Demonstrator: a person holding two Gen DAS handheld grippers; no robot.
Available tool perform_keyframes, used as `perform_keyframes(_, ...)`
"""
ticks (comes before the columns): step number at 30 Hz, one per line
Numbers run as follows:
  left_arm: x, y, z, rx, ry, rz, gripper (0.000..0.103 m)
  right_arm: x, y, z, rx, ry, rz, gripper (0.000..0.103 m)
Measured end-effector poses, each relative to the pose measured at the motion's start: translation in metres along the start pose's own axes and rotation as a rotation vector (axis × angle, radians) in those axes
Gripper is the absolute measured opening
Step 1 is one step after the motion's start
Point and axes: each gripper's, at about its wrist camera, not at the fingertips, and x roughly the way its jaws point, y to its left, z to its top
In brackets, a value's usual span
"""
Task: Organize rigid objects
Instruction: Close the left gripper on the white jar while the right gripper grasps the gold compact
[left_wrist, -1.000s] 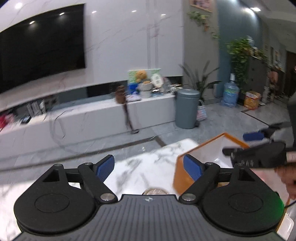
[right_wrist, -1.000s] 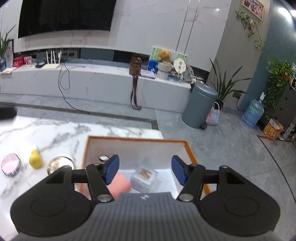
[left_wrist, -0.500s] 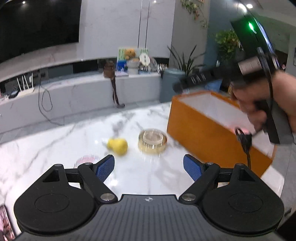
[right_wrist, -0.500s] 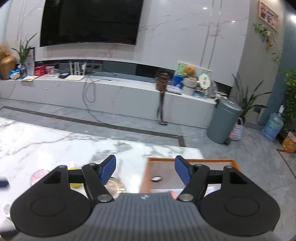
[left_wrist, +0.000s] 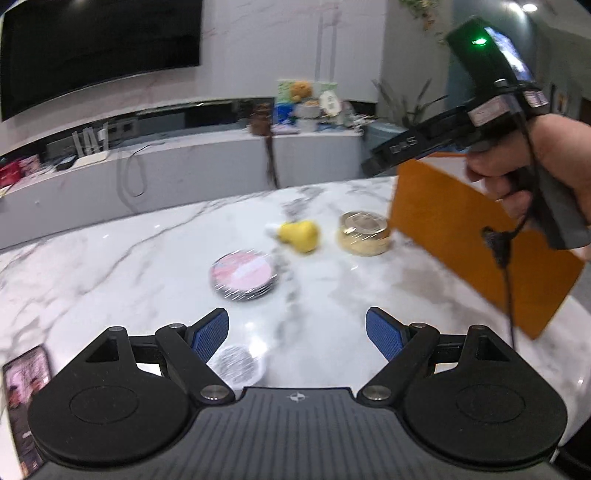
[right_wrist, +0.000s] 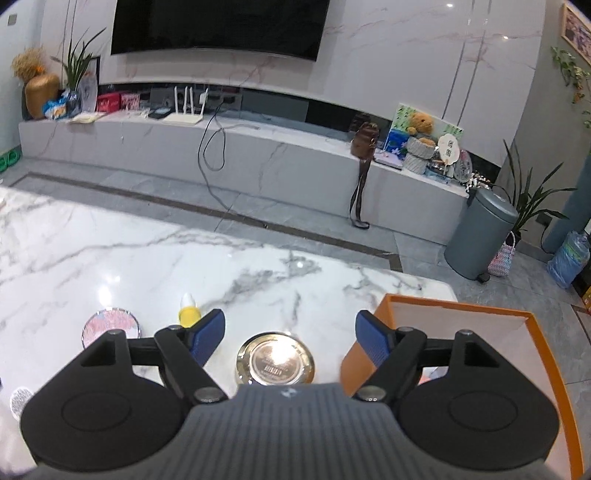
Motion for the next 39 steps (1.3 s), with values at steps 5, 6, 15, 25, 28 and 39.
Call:
perform_keyframes(5,0.004,0.015,-0.013,-0.030,0.034,0.018,0.099,0.010,0.008,-0.003,-0.036,0.020,-0.009,0.077)
perform_keyframes(6,0.005,0.017,-0.015,-0.027,0.037,0.026,0.099,0.012,0.009,-0.003,-0.040,0.023,-0.009,0.077)
perform_keyframes(15,0.018,0.015,-0.022,0.014,0.044,0.059,0.098,0.029,0.015,-0.008,-0.060,0.060,-0.009,0.077)
perform_keyframes(25,0.037,0.022,-0.031,-0.004,0.098,0.082,0.081,0.043,0.015,-0.016,-0.072,0.103,-0.003,0.077)
perform_keyframes(28,0.040,0.022,-0.032,-0.002,0.111,0.071,0.070,0.049,0.012,-0.020,-0.055,0.120,0.005,0.077)
perform_keyframes(39,0.041,0.020,-0.029,0.019,0.108,0.055,0.058,0.066,0.014,-0.030,-0.047,0.160,0.020,0.077)
